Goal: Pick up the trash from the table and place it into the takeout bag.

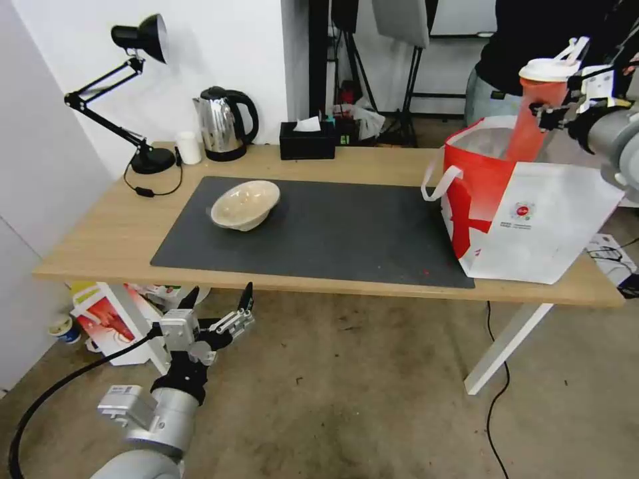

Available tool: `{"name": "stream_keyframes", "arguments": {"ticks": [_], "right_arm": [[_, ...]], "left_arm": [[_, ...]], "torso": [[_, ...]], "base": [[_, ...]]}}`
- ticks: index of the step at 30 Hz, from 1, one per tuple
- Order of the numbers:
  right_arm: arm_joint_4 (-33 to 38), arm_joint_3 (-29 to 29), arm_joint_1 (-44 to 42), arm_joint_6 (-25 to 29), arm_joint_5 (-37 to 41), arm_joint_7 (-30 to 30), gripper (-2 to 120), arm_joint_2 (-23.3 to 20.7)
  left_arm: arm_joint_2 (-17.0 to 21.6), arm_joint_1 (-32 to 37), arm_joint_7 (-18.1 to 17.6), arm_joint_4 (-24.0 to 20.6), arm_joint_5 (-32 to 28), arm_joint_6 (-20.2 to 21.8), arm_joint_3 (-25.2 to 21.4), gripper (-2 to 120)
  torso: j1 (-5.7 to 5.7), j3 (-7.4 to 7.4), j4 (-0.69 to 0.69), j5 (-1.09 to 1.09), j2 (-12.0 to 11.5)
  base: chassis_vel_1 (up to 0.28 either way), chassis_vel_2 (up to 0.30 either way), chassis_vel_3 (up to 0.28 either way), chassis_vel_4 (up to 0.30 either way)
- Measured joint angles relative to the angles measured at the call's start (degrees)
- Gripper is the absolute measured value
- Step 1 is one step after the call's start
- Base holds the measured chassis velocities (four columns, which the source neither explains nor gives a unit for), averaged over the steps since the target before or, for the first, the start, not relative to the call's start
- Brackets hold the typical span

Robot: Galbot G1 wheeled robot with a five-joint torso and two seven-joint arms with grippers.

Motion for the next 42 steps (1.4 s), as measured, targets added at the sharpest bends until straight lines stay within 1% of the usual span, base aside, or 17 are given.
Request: {"name": "stream_keyframes", "arguments": {"ticks": [2,3,6,7,8,11,12,13,14,15,19,20,22,24,26,28,42], "right_arm": [[0.55,0.28,-0.60,-1.17,-0.04,0.53,10,0.01],[0.55,0.28,-0.60,-1.17,-0.04,0.53,10,0.01],[1.59,0.46,-1.11,-3.18,0.05,1.79,24,-0.02],[1.59,0.46,-1.11,-3.18,0.05,1.79,24,-0.02],[2.04,0.46,-1.12,-4.18,0.21,2.32,32,-0.17],[2.86,0.16,-1.05,-4.96,0.30,2.82,43,-0.63],[2.86,0.16,-1.05,-4.96,0.30,2.82,43,-0.63],[3.22,-0.05,-1.05,-5.23,0.32,2.95,47,-0.87],[3.51,-0.25,-1.04,-5.39,0.35,3.06,53,-1.11],[3.51,-0.25,-1.04,-5.39,0.35,3.06,53,-1.11],[4.28,-0.85,-0.78,-5.95,0.68,3.38,73,-1.80],[4.28,-0.85,-0.78,-5.95,0.68,3.38,73,-1.80],[4.66,-1.05,-0.42,-6.26,0.98,3.42,82,-2.11],[4.75,-1.06,-0.35,-6.38,1.05,3.42,84,-2.18],[5.18,-1.20,-0.12,-6.87,1.30,3.51,94,-2.68],[5.36,-1.36,-0.06,-6.94,1.60,3.73,99,-3.01],[5.83,-1.51,0.27,-6.97,2.61,4.68,100,-3.96]], "left_arm": [[-0.01,0.02,-0.01,-0.01,-0.04,0.00,-0.09,100],[-0.01,0.02,-0.01,-0.01,-0.04,0.00,-0.09,100],[-0.06,0.03,-0.06,-0.11,-0.07,0.00,-0.25,100],[-0.06,0.03,-0.06,-0.11,-0.07,0.00,-0.25,100],[-0.08,0.00,-0.09,-0.13,-0.08,0.00,-0.27,100],[-0.09,-0.16,-0.13,-0.14,-0.15,0.00,-0.29,100],[-0.09,-0.16,-0.13,-0.14,-0.15,0.00,-0.29,100],[-0.08,-0.22,-0.16,-0.14,-0.23,0.01,-0.33,100],[-0.07,-0.31,-0.19,-0.14,-0.33,0.02,-0.36,100],[-0.07,-0.31,-0.19,-0.14,-0.33,0.02,-0.36,100],[-0.01,-0.55,-0.28,-0.10,-0.54,0.07,-0.41,100],[-0.01,-0.55,-0.28,-0.10,-0.54,0.07,-0.41,100],[0.05,-0.64,-0.30,-0.09,-0.60,0.09,-0.40,100],[0.07,-0.65,-0.30,-0.09,-0.62,0.09,-0.40,100],[0.17,-0.66,-0.32,-0.09,-0.71,0.10,-0.45,100],[0.26,-0.66,-0.34,-0.18,-0.76,0.11,-0.51,100],[0.37,-0.62,-0.42,-0.46,-0.87,0.17,-0.56,100]], "torso": [[0.00,0.00,-0.01,-0.01,0.00],[0.00,0.00,-0.01,-0.01,0.00],[0.00,0.00,0.00,-0.01,0.00],[0.00,0.00,0.00,-0.01,0.00],[0.00,0.00,0.01,-0.01,0.00],[0.00,0.00,-0.01,-0.01,0.00],[0.00,0.00,-0.01,-0.01,0.00],[0.00,0.00,0.00,-0.01,0.00],[0.00,0.00,0.00,-0.01,0.00],[0.00,0.00,0.00,-0.01,0.00],[0.00,0.00,0.00,-0.01,0.00],[0.00,0.00,0.00,-0.01,0.00],[0.00,0.00,0.00,-0.01,0.00],[0.00,-0.01,0.00,-0.01,0.00],[0.00,0.00,0.00,-0.01,0.00],[0.00,0.00,0.00,-0.01,0.00],[0.00,0.00,0.00,-0.01,0.00]], "base": [[0.000,0.000,0.000,0.000],[0.000,0.000,0.000,0.000],[0.000,0.000,0.000,0.000],[0.000,0.000,0.000,0.000],[0.000,0.000,0.000,0.000],[0.000,0.000,0.000,0.000],[0.000,0.000,0.000,0.000],[0.000,0.000,0.000,0.000],[0.000,0.000,0.000,0.000],[0.000,0.000,0.000,0.000],[0.000,0.000,0.000,0.000],[0.000,0.000,0.000,0.000],[0.000,0.000,0.000,0.000],[0.000,0.000,0.000,0.000],[0.000,0.000,0.000,0.000],[0.000,0.000,0.000,0.000],[0.000,0.000,0.000,0.000]]}}
